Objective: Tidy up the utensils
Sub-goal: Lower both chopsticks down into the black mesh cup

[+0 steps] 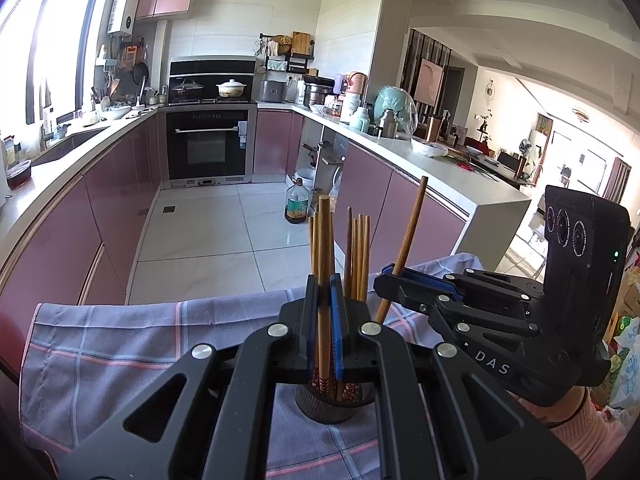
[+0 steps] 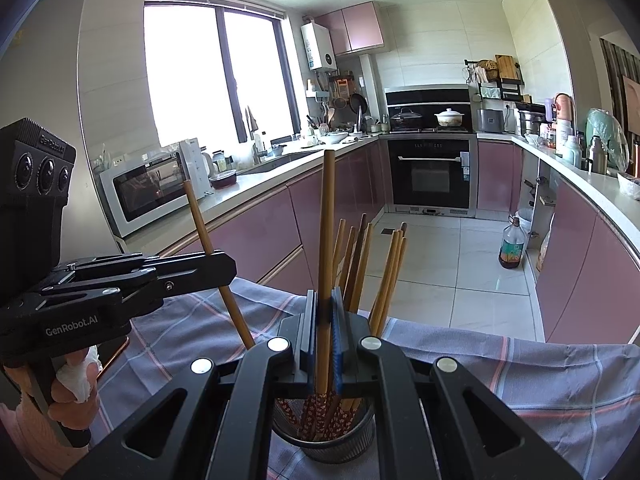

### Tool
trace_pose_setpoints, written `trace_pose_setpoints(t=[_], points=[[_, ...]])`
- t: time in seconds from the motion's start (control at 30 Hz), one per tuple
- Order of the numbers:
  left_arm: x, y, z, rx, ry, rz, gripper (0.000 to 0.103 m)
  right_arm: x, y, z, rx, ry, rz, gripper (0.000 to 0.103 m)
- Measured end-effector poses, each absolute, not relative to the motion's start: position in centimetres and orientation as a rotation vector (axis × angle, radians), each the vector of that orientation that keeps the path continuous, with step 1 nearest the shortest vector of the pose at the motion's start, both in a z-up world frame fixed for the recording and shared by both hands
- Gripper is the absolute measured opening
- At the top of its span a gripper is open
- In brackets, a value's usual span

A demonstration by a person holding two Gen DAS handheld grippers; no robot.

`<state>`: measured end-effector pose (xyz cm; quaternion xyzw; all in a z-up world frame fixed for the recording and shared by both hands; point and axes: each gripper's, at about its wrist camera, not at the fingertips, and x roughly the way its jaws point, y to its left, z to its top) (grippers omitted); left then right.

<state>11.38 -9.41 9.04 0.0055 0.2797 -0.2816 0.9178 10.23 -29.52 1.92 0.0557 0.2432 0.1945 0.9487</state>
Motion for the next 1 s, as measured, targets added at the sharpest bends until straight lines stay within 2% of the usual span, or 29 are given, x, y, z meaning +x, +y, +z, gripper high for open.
trace_pose_setpoints(t=[1.0], points=[[14.0,-11.0,6.4,0.043,0.642,-0.566,0.007,11.4,-28.9,0.3,0.132,0.556,0.407,0.005]])
